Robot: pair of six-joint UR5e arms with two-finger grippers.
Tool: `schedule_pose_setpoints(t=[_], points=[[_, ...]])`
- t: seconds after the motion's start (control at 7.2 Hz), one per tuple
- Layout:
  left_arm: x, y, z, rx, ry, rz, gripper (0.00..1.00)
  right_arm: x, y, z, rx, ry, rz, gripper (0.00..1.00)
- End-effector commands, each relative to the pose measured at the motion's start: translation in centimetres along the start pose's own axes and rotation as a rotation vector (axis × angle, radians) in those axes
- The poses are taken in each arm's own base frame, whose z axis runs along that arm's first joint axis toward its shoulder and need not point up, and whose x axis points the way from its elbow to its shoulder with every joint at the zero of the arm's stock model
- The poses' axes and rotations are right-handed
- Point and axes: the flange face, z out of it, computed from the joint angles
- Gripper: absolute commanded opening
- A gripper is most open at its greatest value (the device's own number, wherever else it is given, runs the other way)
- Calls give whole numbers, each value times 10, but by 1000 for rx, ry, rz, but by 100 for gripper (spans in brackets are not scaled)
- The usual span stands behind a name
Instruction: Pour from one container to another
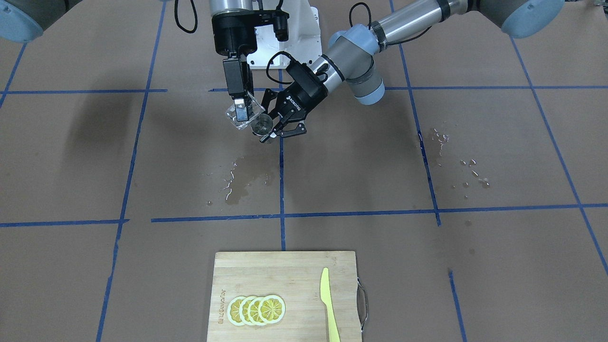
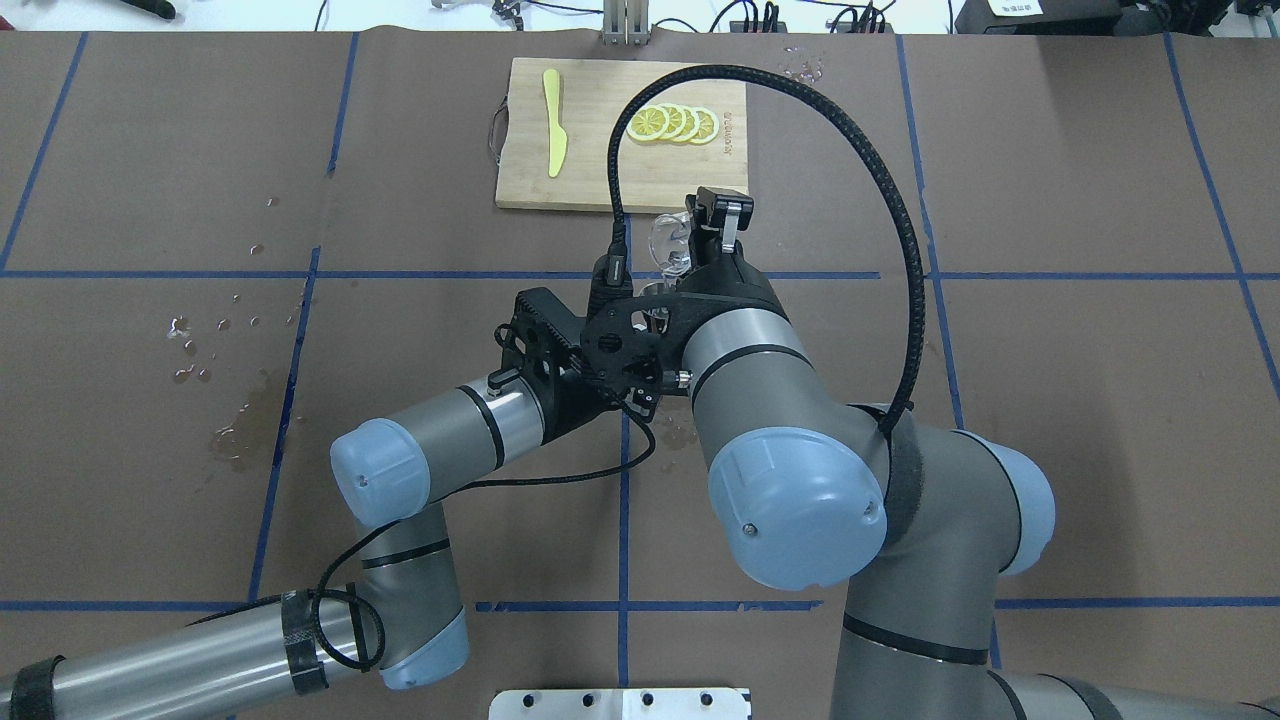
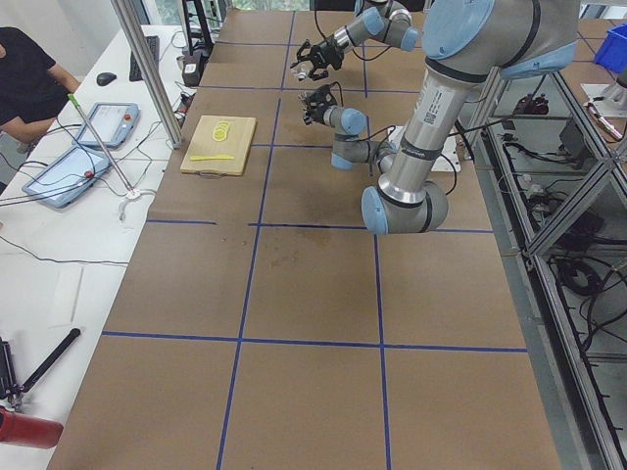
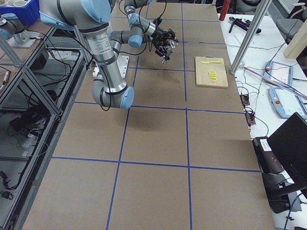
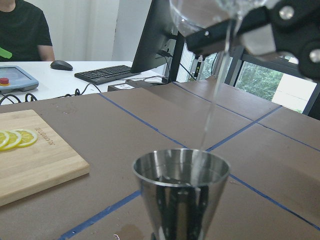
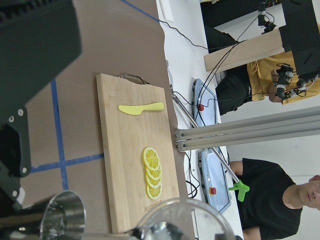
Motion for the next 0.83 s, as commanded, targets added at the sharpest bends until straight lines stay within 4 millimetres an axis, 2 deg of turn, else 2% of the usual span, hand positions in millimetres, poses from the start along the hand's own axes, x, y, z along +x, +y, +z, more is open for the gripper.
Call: schedule_pose_setpoints(t=[0.0, 0.42, 0.69], points=[[0, -1, 0, 2, 1, -1, 0, 3, 8, -7, 13, -4, 119, 0], [-1, 0, -3, 5, 3, -3, 0, 18, 24, -25, 37, -30, 377, 0], [-5, -3, -7, 35, 0, -11, 0, 26, 39, -28, 34, -26, 670, 0]])
